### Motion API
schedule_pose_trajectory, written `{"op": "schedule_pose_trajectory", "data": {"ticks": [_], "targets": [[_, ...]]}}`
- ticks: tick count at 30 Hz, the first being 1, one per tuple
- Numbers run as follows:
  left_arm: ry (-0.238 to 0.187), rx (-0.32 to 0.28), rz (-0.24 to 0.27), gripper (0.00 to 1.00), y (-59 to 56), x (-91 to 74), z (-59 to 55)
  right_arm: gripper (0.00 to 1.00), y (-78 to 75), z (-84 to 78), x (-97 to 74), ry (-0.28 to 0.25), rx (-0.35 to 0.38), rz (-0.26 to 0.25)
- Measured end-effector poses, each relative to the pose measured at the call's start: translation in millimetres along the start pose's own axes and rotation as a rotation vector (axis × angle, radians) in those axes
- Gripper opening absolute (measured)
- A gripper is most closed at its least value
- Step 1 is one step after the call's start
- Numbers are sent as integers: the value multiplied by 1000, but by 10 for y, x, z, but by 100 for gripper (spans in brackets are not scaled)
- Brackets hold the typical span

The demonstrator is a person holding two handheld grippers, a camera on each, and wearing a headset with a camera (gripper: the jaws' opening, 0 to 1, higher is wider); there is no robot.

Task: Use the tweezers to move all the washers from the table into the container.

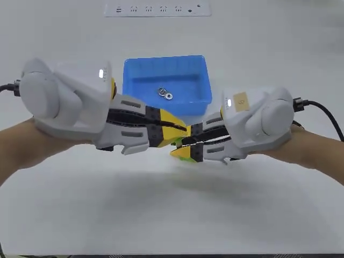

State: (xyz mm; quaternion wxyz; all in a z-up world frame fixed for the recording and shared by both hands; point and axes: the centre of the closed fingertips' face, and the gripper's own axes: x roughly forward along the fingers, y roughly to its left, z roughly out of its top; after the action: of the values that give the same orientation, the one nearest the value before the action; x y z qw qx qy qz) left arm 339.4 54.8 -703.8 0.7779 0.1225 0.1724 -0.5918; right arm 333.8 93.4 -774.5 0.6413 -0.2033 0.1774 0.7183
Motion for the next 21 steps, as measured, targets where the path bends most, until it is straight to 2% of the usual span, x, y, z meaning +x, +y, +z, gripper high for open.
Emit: {"op": "schedule_pose_trajectory", "data": {"ticks": [7, 10, 12, 18, 21], "targets": [[3, -19, -4, 6, -15, 11, 5, 10, 13, -3, -8, 4, -22, -14], [20, -18, 8, 7, -20, 13, -11, 9, 13, 8, -10, -1, -22, -20], [34, -17, 3, 12, -50, 7, -36, 9, 12, 54, -20, -17, -13, -28], [9, -16, 28, 17, -58, -62, 53, 9, 34, 123, -45, -17, -12, -34], [-11, -24, 58, 22, -49, -140, 105, 9, 53, 177, -81, -16, -12, -37]]}}
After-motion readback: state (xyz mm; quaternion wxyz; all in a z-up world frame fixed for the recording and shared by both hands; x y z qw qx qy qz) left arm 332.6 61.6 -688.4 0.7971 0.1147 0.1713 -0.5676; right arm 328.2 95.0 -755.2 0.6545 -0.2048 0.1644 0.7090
